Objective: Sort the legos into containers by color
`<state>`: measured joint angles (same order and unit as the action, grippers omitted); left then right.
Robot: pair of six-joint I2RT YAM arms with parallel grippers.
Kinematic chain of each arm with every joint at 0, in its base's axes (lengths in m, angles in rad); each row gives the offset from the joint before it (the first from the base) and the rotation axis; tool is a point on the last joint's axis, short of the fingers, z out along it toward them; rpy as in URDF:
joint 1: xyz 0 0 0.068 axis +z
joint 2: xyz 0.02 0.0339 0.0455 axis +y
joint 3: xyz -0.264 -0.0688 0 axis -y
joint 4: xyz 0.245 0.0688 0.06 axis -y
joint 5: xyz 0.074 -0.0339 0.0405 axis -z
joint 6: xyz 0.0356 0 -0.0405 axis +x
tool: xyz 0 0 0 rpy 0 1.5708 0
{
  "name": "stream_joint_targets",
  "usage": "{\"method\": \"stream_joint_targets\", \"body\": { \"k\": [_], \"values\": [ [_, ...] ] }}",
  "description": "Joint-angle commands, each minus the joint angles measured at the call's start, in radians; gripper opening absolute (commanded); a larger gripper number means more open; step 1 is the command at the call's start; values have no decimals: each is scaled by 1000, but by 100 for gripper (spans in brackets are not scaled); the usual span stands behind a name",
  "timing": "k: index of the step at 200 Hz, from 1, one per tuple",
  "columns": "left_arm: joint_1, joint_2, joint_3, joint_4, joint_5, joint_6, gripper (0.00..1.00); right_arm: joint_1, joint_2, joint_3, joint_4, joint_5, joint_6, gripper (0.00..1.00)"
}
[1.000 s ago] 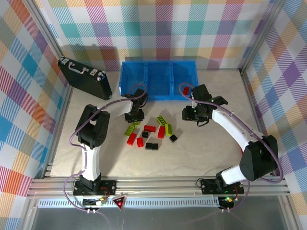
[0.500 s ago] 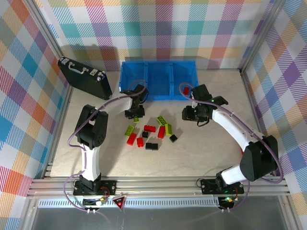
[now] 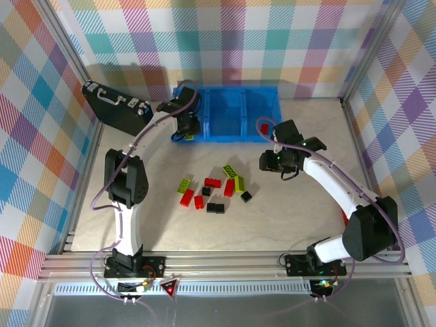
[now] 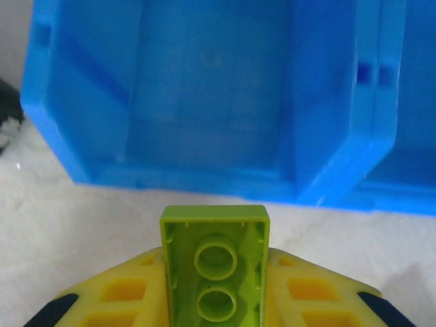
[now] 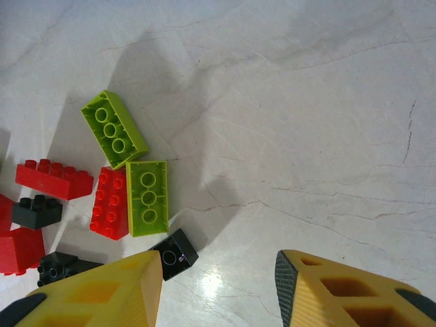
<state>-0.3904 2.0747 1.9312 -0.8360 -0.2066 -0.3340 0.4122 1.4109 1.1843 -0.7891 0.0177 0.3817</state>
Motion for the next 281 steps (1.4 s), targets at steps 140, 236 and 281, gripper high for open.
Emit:
{"method": "stream_joint_targets", "body": {
  "k": [140,236,281],
  "values": [
    [25,226,-17,431,-109,156,34,7,-110,-51,-50,21,48,50],
    [25,125,-98,476,-81,173,50,23,-157,-72,-41,4,78,50],
    [20,-24,-205,465,-31,166,50,43,-125,-65,-39,-26,116,50]
  ]
}}
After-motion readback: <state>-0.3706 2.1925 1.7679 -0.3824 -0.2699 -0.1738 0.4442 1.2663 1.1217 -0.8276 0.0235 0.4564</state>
